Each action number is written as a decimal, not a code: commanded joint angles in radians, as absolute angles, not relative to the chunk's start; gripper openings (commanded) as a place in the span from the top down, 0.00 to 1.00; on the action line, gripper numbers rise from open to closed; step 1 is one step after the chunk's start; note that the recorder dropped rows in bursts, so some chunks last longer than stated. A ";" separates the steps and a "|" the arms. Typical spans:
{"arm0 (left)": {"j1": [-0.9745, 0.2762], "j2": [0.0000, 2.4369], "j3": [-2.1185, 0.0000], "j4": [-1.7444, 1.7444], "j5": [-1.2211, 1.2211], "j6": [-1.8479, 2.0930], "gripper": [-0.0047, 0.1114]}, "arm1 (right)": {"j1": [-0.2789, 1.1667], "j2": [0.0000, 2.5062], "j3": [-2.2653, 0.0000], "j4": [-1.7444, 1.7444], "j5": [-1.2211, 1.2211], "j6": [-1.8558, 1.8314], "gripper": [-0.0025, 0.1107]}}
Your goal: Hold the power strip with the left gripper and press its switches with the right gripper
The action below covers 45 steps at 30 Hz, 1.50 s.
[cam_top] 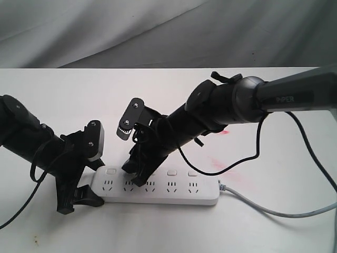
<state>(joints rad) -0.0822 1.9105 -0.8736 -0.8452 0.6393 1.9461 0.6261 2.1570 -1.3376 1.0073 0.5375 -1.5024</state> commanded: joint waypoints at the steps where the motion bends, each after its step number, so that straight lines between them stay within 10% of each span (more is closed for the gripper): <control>1: -0.080 1.911 -0.878 -0.855 0.629 1.945 0.44 | 0.627 2.175 -1.333 0.970 0.540 -1.510 0.62; 45: -0.080 1.911 -0.878 -0.855 0.629 1.945 0.44 | 0.607 2.200 -1.312 0.929 0.509 -1.516 0.62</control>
